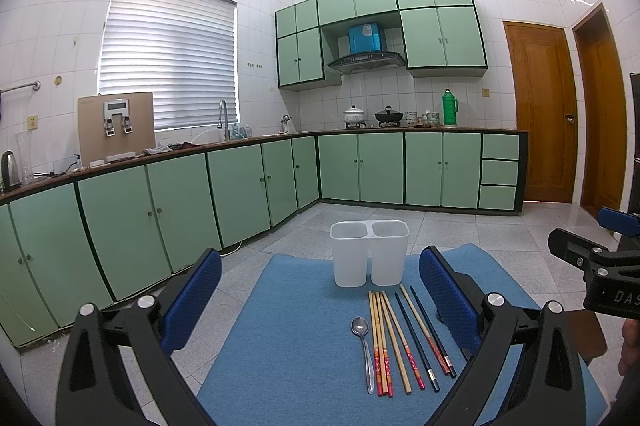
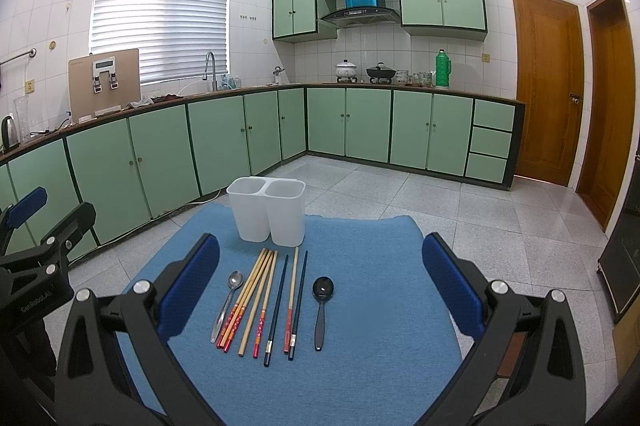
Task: Organize utensils
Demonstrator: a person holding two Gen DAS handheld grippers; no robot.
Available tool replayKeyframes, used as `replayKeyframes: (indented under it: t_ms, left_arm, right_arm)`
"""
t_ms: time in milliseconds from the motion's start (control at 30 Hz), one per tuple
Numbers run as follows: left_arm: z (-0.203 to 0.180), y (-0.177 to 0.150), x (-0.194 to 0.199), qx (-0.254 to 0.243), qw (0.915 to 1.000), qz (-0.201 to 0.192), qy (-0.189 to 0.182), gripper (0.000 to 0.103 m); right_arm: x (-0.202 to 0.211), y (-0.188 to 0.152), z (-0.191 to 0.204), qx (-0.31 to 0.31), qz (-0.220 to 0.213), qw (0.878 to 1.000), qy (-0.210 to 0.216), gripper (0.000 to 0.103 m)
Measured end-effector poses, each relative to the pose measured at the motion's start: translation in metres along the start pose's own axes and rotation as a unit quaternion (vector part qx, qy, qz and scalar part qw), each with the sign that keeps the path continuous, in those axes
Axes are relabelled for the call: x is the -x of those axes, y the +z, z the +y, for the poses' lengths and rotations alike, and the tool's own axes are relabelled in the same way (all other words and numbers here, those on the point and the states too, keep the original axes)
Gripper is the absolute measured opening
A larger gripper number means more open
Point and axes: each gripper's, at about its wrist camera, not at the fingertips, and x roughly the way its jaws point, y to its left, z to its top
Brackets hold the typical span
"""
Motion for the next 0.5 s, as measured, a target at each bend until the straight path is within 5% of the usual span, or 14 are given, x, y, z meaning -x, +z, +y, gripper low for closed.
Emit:
replayKeyframes:
  t_ms: [500]
  left_arm:
    - [0.0000,-0.0015,-0.0005,0.001,1.0000,0.003,0.000,0.097]
  right_arm:
    - [-0.0001,-0.0007,-0.0007,0.000,0.001,1.000,0.000,0.098]
